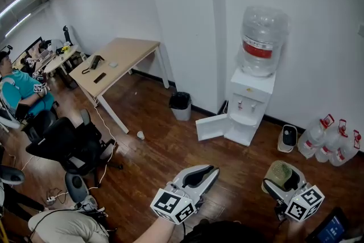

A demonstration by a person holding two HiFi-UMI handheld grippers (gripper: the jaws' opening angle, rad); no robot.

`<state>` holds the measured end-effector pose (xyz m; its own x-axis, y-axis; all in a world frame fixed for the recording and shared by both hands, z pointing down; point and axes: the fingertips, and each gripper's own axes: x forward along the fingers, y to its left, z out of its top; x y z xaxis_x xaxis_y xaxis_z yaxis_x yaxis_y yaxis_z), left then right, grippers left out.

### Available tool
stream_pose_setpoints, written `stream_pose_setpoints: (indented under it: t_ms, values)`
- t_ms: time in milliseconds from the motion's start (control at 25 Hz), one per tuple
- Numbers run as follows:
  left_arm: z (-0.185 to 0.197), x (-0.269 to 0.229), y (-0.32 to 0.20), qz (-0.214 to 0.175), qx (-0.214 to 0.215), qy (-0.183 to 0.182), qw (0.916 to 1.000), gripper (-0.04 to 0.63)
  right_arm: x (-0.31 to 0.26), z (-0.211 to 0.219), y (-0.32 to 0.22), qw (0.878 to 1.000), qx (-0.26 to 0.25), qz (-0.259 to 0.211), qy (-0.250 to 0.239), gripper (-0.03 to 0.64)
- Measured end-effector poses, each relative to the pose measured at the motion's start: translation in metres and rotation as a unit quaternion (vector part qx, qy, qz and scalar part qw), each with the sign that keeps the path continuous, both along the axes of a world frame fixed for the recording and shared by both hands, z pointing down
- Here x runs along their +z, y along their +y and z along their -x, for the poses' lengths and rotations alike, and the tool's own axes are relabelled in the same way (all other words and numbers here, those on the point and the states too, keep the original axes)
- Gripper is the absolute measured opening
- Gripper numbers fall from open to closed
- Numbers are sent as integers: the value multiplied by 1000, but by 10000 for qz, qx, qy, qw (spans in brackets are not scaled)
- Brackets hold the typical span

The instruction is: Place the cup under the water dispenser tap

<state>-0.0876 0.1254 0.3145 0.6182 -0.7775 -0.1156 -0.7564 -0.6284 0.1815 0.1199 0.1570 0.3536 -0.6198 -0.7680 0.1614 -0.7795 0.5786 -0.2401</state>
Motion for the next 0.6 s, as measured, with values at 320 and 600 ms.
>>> stream_pose_setpoints:
  t_ms: [320,600]
  values:
    - [29,-9,-13,-141,-5,74,9999,25,1,28,-17,9999,105,-61,21,387]
    - [71,-12,-40,-349,191,446,9982,97,6,53,-40,9996,272,-91,79,387]
